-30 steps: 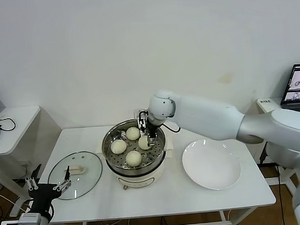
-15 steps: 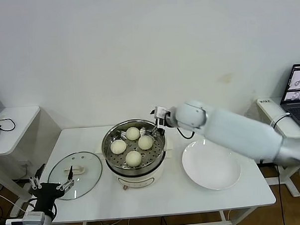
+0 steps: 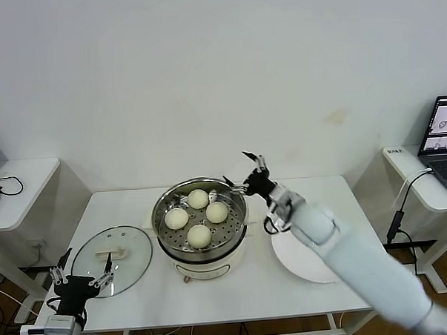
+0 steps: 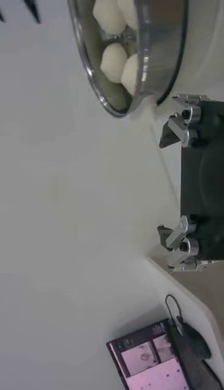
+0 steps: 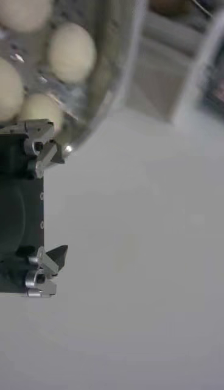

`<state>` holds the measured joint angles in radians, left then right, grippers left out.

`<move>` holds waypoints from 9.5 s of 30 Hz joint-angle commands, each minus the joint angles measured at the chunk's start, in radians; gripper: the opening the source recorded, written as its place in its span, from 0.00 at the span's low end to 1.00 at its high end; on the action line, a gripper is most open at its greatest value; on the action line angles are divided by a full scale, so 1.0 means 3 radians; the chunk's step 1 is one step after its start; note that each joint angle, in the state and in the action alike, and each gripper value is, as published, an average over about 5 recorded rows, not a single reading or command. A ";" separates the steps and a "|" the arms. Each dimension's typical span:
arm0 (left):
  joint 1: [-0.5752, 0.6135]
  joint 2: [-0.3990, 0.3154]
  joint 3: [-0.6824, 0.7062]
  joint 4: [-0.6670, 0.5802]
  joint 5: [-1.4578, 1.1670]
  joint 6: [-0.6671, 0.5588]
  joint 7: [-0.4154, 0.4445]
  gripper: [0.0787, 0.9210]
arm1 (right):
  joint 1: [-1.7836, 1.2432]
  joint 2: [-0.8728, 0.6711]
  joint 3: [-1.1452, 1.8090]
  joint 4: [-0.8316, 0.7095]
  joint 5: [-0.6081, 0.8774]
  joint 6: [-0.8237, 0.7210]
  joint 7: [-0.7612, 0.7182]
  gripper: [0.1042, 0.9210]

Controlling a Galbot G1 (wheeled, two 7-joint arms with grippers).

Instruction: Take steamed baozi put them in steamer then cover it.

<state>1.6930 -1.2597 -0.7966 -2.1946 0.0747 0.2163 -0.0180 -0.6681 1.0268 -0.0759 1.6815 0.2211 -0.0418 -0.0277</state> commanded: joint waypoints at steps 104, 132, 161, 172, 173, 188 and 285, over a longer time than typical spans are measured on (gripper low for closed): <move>-0.1949 0.1125 0.1238 0.3019 0.3012 -0.1007 -0.0474 0.22 | -0.3381 0.1596 0.2895 0.0715 -0.0471 0.0892 -0.0387 0.88; -0.1093 0.1463 -0.0108 0.1070 0.2627 -0.0189 0.0274 0.09 | -0.3242 0.1452 0.2594 0.0676 -0.0584 0.0916 -0.0427 0.88; -0.2726 0.0758 0.2375 0.0851 0.2960 0.0916 0.0777 0.09 | -0.3134 0.1633 0.2399 0.0513 -0.1106 0.0924 -0.0431 0.88; -0.2900 0.0524 0.2736 0.1205 0.3292 0.0844 0.0798 0.09 | -0.3147 0.1659 0.2330 0.0496 -0.1116 0.0924 -0.0444 0.88; -0.2909 0.0515 0.2754 0.1235 0.3311 0.0838 0.0796 0.09 | -0.3150 0.1656 0.2331 0.0499 -0.1104 0.0921 -0.0446 0.88; -0.2915 0.0445 0.2797 0.1487 0.3460 0.0766 0.0750 0.09 | -0.3169 0.1653 0.2331 0.0501 -0.1079 0.0914 -0.0448 0.88; 0.0805 -0.0172 0.0474 0.0173 -0.1144 -0.1081 -0.0793 0.88 | -0.3520 0.1272 0.2146 0.0953 -0.0824 0.0647 -0.0483 0.88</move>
<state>1.7683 -1.2334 -0.5637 -2.2075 -0.1072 0.0237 -0.2065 -1.7001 1.4482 0.5683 1.9030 -0.0596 0.2006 -0.1709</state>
